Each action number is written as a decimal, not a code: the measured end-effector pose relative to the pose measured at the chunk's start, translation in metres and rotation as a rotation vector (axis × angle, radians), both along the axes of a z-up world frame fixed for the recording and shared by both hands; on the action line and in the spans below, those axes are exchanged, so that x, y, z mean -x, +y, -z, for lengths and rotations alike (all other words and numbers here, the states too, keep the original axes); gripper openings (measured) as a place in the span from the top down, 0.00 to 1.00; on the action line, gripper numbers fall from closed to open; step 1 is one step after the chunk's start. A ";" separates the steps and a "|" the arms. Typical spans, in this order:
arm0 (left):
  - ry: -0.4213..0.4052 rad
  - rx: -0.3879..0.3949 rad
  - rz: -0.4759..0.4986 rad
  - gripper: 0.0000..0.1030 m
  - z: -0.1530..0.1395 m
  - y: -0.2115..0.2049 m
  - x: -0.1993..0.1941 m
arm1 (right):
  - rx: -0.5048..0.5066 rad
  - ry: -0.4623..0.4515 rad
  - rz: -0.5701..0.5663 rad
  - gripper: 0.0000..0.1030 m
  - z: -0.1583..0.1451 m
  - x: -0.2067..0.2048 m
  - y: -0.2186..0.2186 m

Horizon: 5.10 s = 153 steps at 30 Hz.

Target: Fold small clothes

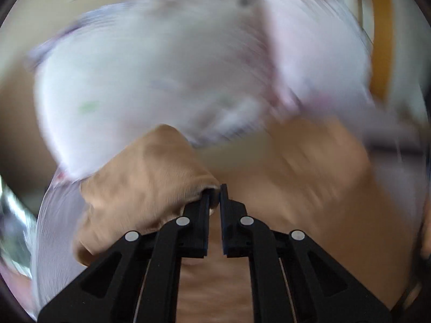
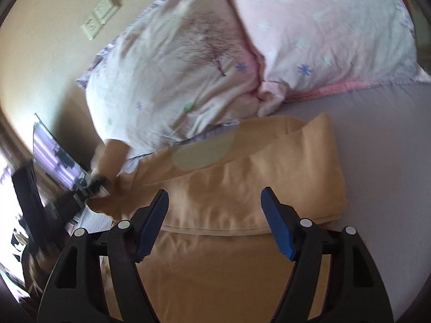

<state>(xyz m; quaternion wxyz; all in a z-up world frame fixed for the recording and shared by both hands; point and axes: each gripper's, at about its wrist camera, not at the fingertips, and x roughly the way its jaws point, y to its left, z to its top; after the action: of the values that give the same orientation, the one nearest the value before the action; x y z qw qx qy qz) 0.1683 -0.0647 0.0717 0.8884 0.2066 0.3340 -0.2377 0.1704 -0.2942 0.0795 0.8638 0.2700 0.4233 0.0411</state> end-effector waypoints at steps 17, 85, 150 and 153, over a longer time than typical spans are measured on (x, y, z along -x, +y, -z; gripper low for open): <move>0.151 0.015 -0.234 0.58 0.042 0.118 0.084 | 0.374 -0.095 -0.646 0.48 -0.010 -0.053 0.192; 0.279 0.909 -0.004 0.94 -0.016 0.247 0.103 | -0.334 -0.438 -0.320 0.92 -0.079 0.118 -0.030; 0.537 0.626 0.321 0.62 -0.006 -0.115 -0.020 | -0.254 -0.058 0.127 0.03 0.028 -0.044 -0.151; 0.441 0.598 0.136 0.51 0.001 -0.054 -0.030 | -0.219 0.009 0.061 0.05 0.036 -0.053 -0.135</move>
<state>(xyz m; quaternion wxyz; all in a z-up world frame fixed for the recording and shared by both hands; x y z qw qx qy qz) 0.1986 -0.1190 0.0709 0.7984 -0.0962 0.4188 -0.4219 0.2234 -0.4288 0.0440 0.8281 0.3759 0.4117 0.0597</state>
